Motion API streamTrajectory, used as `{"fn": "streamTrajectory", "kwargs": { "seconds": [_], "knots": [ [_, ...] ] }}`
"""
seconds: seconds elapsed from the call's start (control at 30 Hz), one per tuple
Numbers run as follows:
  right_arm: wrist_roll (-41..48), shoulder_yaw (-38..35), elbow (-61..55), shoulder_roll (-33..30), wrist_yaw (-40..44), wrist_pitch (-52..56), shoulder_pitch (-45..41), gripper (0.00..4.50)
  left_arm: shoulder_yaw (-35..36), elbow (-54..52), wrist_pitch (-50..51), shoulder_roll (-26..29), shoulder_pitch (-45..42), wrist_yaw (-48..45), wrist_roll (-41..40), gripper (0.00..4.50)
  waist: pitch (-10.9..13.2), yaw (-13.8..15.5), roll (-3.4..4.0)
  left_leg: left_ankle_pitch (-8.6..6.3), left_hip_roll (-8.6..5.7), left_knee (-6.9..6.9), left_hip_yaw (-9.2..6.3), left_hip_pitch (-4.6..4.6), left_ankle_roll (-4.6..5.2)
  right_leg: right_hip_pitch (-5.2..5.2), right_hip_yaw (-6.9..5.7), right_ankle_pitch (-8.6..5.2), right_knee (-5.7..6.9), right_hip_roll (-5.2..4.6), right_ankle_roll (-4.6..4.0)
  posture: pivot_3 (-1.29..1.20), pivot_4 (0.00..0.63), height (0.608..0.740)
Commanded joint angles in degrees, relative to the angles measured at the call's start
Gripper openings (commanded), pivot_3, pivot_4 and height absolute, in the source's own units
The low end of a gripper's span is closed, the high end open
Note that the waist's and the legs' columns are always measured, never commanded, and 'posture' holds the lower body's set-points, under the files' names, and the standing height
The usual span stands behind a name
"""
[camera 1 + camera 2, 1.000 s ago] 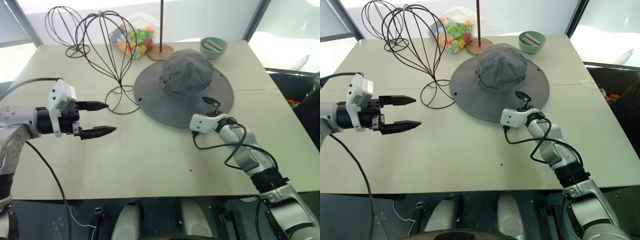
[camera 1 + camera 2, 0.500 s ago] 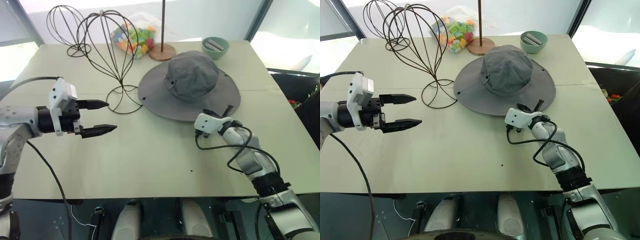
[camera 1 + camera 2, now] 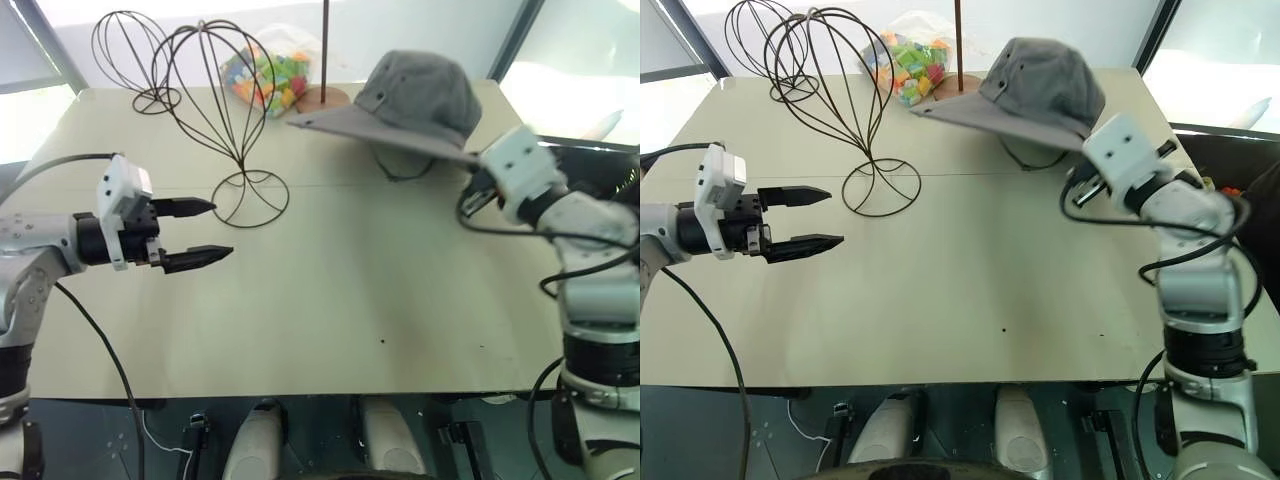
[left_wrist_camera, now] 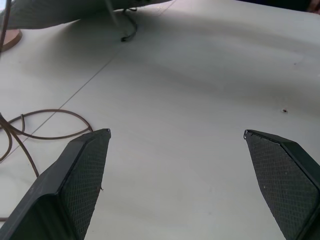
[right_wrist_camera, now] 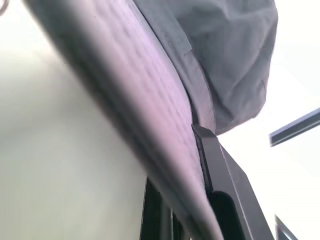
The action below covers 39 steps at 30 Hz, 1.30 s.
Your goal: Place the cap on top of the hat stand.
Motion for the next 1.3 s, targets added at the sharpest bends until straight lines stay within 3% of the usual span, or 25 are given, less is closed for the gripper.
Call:
{"fn": "streamTrajectory", "kwargs": {
  "seconds": [0.03, 0.3, 0.6, 0.97, 1.3],
  "knots": [
    [4.2, -1.9, -1.4, -2.3, 1.0, 3.9, -4.8, 0.03, 2.2, 0.5, 0.0, -0.4, -2.6, 0.6, -1.6, 4.50, 0.0, 0.0, 0.00, 0.00, 0.00, 0.00, 0.01, -0.01, 0.00, -0.01, 0.00, 0.00, 0.00, -0.01, 0.00, 0.00, 0.150, 0.740],
    [11.9, -1.8, 10.7, -6.5, 2.5, 15.2, -19.8, 0.03, 11.2, -1.1, 7.9, -0.2, -4.9, 4.6, -12.1, 4.50, 0.0, -0.1, 0.06, 0.00, 0.00, 0.00, 0.01, -0.11, 0.00, -0.14, 0.00, 0.00, 0.01, -0.01, 0.00, 0.00, 0.150, 0.740],
    [12.2, 4.2, 38.5, -10.5, 4.2, 9.1, -42.8, 0.03, 18.0, -4.5, 8.7, 0.9, 0.3, 7.1, -13.9, 4.50, 0.2, -0.2, 0.19, 0.00, 0.00, -0.06, 0.07, -0.20, 0.00, -0.28, 0.02, 0.00, 0.00, -0.03, 0.00, 0.00, 0.150, 0.740],
    [12.5, 5.5, 70.6, 0.4, 0.9, -3.4, -70.5, 0.03, 25.4, -3.8, 12.2, 1.8, -0.6, 12.3, -20.6, 4.50, 0.2, -1.7, 0.24, 0.01, 0.00, -0.14, 0.18, -0.61, -0.02, -0.91, 0.14, 0.01, 0.15, -0.03, -0.02, 0.00, 0.150, 0.740],
    [9.0, 5.8, 89.3, 4.2, -6.8, -16.6, -79.0, 0.03, 30.4, -6.3, 13.7, 1.9, 2.2, 16.5, -24.3, 4.50, 0.2, -1.5, 0.23, 0.04, -0.03, -0.04, 0.15, -0.89, -0.07, -1.06, 0.13, 0.02, 0.14, -0.05, -0.02, 0.00, 0.150, 0.740]
  ]
}}
